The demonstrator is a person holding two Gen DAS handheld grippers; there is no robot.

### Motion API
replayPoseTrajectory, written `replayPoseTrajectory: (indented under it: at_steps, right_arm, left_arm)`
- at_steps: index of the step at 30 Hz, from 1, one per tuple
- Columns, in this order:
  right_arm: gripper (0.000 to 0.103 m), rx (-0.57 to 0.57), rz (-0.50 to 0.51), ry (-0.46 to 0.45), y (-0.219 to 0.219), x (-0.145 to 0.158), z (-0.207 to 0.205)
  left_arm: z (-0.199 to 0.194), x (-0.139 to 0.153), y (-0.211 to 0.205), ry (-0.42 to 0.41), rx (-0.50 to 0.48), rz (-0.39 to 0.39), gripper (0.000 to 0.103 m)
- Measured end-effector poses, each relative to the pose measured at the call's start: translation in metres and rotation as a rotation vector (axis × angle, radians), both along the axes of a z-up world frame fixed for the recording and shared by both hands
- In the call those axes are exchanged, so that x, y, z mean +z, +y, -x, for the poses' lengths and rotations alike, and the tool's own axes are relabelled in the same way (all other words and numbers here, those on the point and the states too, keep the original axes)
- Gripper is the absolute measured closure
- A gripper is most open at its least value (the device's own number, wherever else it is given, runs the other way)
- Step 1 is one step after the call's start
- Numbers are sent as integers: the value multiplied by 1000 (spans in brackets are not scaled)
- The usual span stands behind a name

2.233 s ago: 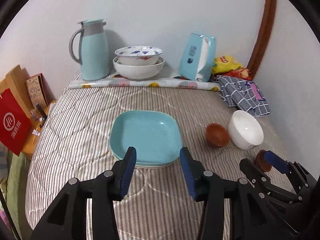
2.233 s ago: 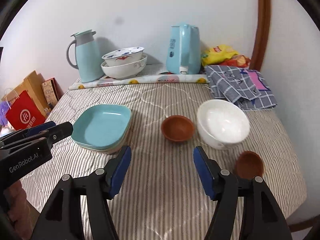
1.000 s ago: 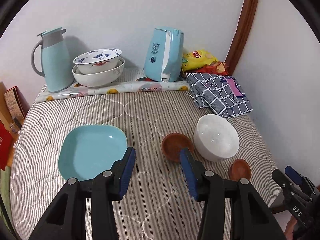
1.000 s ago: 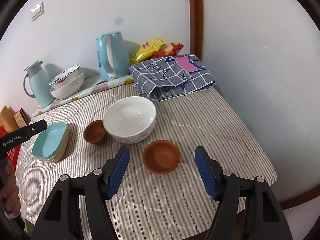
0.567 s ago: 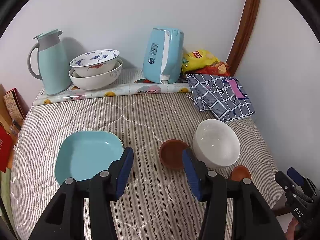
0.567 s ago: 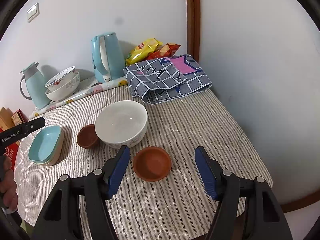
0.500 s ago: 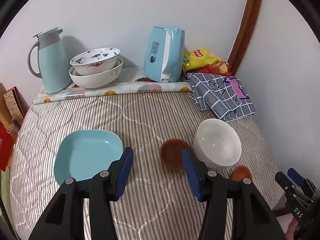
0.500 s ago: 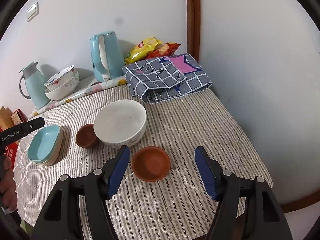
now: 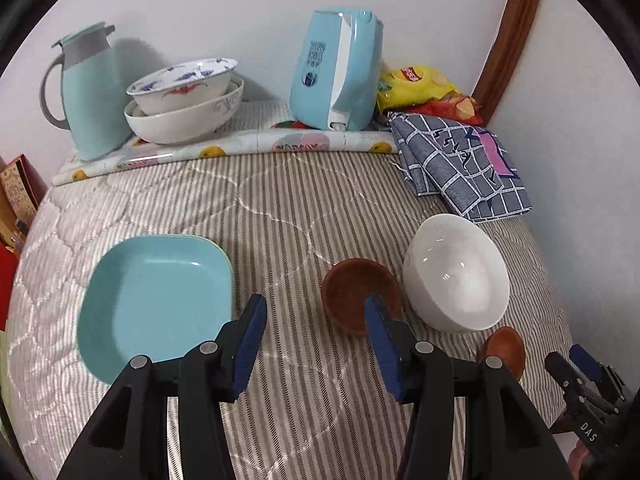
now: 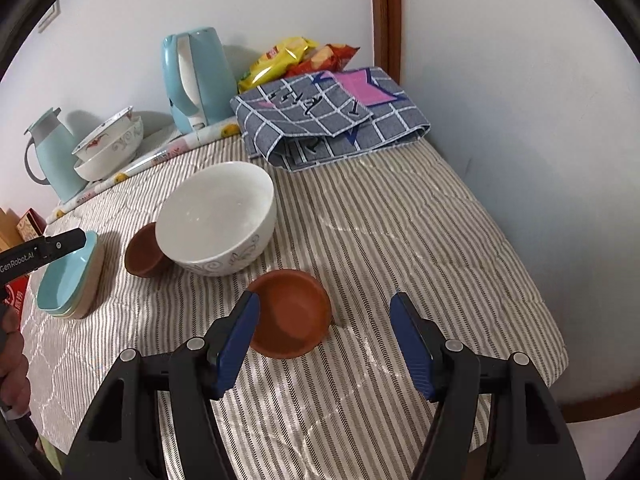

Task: Organize plates and bowls
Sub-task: 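Close the left gripper on one small brown bowl rim while the right gripper grasps the other brown bowl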

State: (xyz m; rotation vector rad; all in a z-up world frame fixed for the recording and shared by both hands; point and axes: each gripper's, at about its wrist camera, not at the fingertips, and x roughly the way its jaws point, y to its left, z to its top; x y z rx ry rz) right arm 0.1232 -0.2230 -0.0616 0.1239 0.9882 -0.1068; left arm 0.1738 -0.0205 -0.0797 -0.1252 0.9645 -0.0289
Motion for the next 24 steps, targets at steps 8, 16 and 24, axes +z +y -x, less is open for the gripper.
replayPoseTrajectory:
  at_steps: [8,16,24]
  right_arm:
    - [36,-12,-8,37,-9,-20,-11]
    - [36,-8,-17,72,-15,-39,-19]
    - [36,15,-28,97,-16,-50,-24]
  left_arm:
    - [-15,-19,-5,33,-8,9,54]
    - [-24,-35,-7,59,2,25,54]
    - [-32,-47,-13,84,4,30,54]
